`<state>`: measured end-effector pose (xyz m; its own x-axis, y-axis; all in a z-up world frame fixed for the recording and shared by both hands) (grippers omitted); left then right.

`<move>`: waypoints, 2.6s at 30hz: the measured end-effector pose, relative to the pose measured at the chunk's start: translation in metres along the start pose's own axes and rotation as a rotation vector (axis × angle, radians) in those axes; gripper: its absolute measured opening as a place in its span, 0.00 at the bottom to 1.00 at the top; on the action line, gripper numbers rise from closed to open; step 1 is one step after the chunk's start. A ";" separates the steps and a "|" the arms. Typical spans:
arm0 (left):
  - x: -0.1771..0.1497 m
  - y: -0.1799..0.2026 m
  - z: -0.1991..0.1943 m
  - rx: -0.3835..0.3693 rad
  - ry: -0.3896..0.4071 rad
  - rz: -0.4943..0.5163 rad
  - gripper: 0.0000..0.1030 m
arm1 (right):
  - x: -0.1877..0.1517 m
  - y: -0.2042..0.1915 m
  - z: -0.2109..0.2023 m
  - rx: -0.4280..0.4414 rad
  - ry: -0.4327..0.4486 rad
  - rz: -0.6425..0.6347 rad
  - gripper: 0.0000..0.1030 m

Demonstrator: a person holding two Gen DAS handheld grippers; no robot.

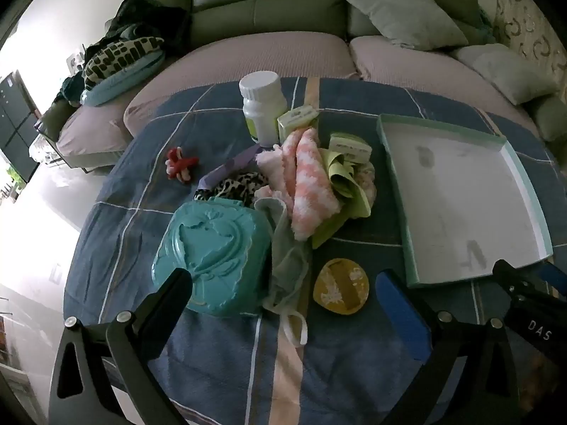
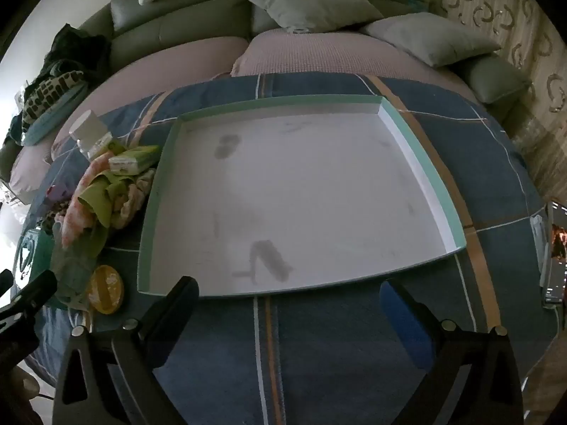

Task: Organize soft objects

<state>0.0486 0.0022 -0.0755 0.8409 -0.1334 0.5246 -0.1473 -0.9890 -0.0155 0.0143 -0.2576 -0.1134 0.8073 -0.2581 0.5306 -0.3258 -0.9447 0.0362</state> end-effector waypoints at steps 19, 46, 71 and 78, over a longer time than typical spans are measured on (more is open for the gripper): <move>0.000 -0.004 0.001 0.062 -0.007 -0.005 1.00 | -0.005 0.004 0.007 -0.010 -0.024 -0.011 1.00; -0.003 -0.004 0.004 0.073 -0.020 -0.001 1.00 | -0.010 0.003 0.014 -0.017 -0.042 -0.015 1.00; -0.003 -0.003 0.004 0.074 -0.022 -0.001 1.00 | -0.011 0.002 0.017 -0.020 -0.048 -0.018 1.00; -0.003 -0.003 0.004 0.074 -0.022 -0.001 1.00 | -0.011 0.002 0.017 -0.021 -0.048 -0.018 1.00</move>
<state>0.0491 0.0053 -0.0803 0.8524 -0.1328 0.5058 -0.1080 -0.9911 -0.0783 0.0136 -0.2601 -0.1336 0.8359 -0.2507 0.4882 -0.3204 -0.9452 0.0633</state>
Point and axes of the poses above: each gripper's, at about its wrist camera, not at the fingertips, and z roughly the way its jaws point, y to its right, x to its top, the point moved 9 cm from there along z, roughly the way its jaws point, and after that the axes turned 3 degrees about -x, right-handed, at the moved point
